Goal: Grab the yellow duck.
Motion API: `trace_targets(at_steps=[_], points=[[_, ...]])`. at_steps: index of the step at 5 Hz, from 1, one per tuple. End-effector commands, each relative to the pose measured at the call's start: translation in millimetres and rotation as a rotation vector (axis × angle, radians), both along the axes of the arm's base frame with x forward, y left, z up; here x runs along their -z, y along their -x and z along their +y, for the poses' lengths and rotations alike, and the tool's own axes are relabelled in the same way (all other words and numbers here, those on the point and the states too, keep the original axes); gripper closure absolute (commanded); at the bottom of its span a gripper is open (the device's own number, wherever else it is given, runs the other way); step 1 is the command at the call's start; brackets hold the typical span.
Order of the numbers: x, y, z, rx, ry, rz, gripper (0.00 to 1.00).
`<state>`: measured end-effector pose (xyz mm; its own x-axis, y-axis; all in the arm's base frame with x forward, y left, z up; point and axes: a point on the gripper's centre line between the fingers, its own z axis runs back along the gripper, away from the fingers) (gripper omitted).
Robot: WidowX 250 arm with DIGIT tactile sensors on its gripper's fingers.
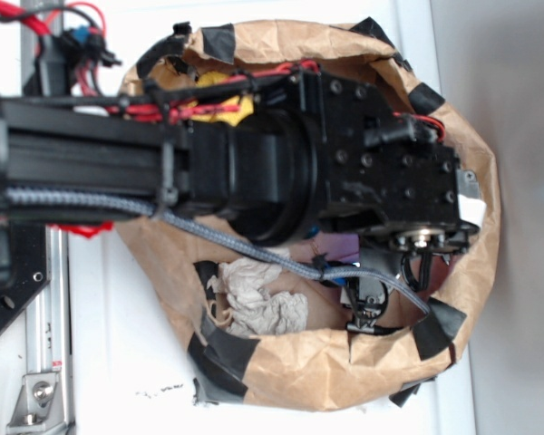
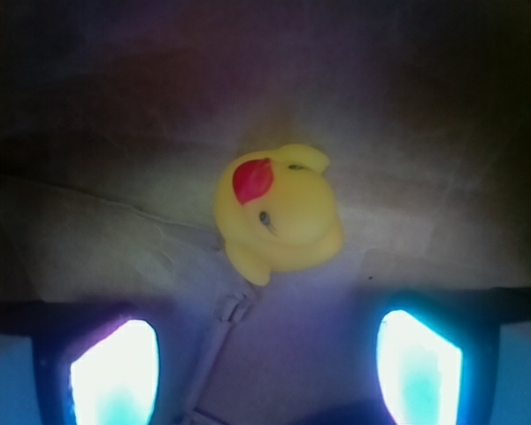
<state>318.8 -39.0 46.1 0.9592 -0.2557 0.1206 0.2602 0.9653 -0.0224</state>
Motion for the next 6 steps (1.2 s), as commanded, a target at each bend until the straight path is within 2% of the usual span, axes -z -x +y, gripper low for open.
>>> trace_targets(at_steps=[1,3,4,6], points=[[-8,-18,-8,0.032,0.034,-0.069,0.00],[9,-35,0,-0.005,-0.009,-0.109,0.00],[9,-36,7,-0.038,-0.003,-0.121,1.00],[-6,-28,15,-0.074,0.029,-0.160,1.00]])
